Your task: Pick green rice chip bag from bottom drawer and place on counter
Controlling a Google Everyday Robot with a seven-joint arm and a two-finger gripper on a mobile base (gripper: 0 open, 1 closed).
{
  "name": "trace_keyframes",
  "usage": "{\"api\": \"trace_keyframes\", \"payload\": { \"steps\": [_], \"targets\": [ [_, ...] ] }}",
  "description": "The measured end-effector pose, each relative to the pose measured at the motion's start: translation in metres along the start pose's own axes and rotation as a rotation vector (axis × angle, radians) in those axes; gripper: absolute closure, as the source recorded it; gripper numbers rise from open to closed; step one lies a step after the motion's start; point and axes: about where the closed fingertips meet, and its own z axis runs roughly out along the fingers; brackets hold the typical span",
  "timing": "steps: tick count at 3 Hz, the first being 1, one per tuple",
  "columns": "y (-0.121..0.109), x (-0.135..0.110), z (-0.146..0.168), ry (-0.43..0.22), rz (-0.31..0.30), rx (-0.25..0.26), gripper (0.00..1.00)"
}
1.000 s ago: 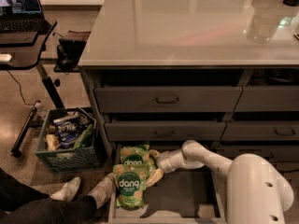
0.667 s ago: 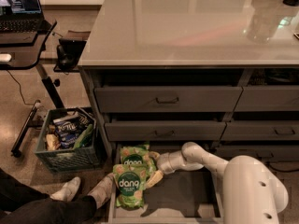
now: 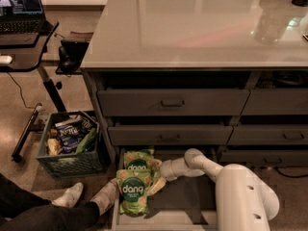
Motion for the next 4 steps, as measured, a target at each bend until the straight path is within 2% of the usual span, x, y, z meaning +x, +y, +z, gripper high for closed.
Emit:
{"api": "trace_keyframes", "payload": {
  "steps": [1, 2, 3, 4],
  "targets": [
    [0.001, 0.004, 0.018, -0.016, 0.004, -0.035, 0.06],
    [0.004, 0.003, 0.028, -0.019, 0.004, -0.061, 0.16],
    [0.004, 0.003, 0.029, -0.019, 0.004, -0.062, 0.22],
    [0.011, -0.005, 0.034, -0.004, 0.003, -0.079, 0.24]
  ]
}}
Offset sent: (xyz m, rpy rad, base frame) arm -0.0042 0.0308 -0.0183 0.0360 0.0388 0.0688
